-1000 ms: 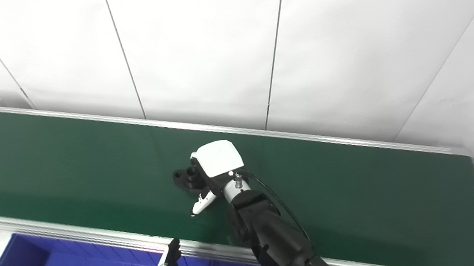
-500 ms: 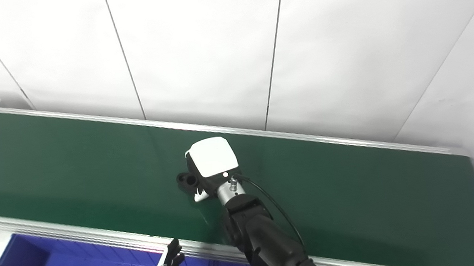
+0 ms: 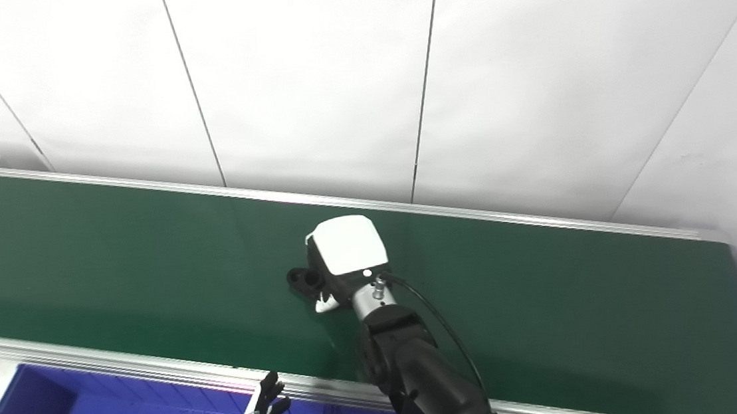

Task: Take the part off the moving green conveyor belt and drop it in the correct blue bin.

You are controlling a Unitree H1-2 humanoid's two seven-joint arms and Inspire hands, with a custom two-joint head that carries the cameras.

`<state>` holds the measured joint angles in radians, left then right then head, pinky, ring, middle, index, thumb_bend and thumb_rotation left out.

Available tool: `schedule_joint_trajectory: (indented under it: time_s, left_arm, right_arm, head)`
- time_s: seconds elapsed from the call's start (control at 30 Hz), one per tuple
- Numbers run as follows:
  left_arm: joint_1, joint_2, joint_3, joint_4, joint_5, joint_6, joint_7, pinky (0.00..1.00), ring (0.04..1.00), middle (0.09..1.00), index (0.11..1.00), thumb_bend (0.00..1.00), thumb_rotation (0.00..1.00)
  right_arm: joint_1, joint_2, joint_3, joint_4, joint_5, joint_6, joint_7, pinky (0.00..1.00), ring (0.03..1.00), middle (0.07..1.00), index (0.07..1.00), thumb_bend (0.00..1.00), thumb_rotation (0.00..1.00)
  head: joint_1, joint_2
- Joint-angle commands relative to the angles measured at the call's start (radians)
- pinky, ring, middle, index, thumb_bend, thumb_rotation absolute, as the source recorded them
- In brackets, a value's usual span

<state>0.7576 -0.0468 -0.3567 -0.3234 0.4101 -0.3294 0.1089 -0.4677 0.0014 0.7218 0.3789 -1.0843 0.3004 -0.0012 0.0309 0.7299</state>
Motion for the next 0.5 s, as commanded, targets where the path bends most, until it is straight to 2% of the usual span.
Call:
schedule_joint_trajectory:
  time_s: [0.0, 0.07, 0.17, 0.3, 0.47]
  left_arm:
    - [0.013, -0.028, -0.048, -0.053, 0.001, 0.002, -0.014, 0.88, 0.917, 0.975, 1.0, 0.48, 0.97]
    - [0.011, -0.016, -0.039, -0.079, -0.02, 0.026, -0.026, 0.9, 0.914, 0.97, 1.0, 0.5, 0.97]
    - [-0.002, 0.011, -0.022, -0.088, -0.074, 0.023, -0.04, 0.92, 0.918, 0.973, 1.0, 0.49, 0.96]
    - [-0.009, 0.037, -0.004, -0.1, -0.12, 0.028, -0.061, 0.99, 0.952, 0.977, 1.0, 0.5, 0.97]
    - [-0.016, 0.065, 0.013, -0.124, -0.172, 0.067, -0.09, 1.0, 0.966, 0.976, 1.0, 0.55, 0.99]
  right_arm:
    - [0.022, 0.012, 0.0, -0.074, 0.015, 0.017, 0.052, 0.12, 0.196, 0.291, 0.486, 0.51, 0.11]
    - [0.047, 0.013, -0.009, -0.159, 0.011, 0.028, 0.074, 0.11, 0.178, 0.274, 0.486, 0.51, 0.11]
    - [0.077, 0.011, -0.015, -0.273, -0.018, 0.037, 0.111, 0.09, 0.154, 0.248, 0.487, 0.51, 0.11]
    - [0.105, 0.016, -0.03, -0.372, -0.05, 0.055, 0.17, 0.1, 0.158, 0.248, 0.488, 0.51, 0.12]
    - [0.139, 0.01, -0.044, -0.48, -0.093, 0.071, 0.236, 0.1, 0.157, 0.241, 0.487, 0.51, 0.12]
  head:
    - [-0.001, 0.003]
    - [-0.013, 0.019]
    - [-0.051, 0.04]
    - [-0.082, 0.049]
    - [-0.14, 0.066]
